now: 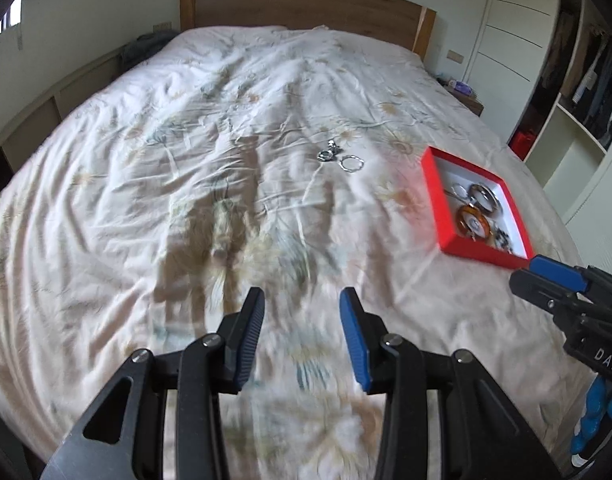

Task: Organize jewelry
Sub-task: 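Grasp the silver watch with the left tool while the right tool grasps the twisted hoop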

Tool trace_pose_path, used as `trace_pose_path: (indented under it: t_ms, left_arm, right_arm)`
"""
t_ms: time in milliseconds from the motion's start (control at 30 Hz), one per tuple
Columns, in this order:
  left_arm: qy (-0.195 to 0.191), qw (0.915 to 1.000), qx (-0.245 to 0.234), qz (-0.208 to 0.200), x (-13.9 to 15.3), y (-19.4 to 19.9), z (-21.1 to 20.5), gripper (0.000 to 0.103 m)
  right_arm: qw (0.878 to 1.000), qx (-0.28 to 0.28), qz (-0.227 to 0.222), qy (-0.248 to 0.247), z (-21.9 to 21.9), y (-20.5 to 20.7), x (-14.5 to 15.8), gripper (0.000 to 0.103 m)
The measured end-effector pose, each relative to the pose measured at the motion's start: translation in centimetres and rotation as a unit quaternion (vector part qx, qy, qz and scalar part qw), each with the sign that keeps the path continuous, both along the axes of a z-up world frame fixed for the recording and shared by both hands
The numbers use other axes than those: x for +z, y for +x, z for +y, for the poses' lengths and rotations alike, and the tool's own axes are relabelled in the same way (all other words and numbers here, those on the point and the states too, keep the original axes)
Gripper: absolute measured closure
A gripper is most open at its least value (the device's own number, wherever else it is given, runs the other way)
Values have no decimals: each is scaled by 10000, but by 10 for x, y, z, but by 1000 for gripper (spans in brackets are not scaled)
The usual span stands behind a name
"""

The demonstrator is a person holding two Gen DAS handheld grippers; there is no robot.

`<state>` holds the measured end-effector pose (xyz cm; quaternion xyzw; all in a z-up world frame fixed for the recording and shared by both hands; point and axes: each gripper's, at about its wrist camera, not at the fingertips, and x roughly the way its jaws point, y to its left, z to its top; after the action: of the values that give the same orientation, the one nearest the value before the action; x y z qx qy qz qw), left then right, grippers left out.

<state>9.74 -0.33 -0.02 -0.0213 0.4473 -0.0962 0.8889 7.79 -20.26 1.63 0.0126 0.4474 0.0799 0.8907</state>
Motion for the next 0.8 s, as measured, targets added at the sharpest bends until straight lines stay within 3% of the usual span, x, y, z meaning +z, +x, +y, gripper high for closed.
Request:
trace_pose_path:
  t_ms: [267, 467, 800]
  left_arm:
    - [-339, 9980, -408, 353, -33, 109, -8, 66]
    - [-279, 9950, -856, 436, -57, 189, -26, 66]
    - [-62, 9872, -1542, 395, -85, 261, -57, 67]
  right_arm:
    - [9992, 60, 289, 257, -15, 106, -30, 64]
    - [9978, 104, 537, 362, -23, 175, -54, 70]
    - [9921, 418, 1112, 399, -24, 266, -95, 85]
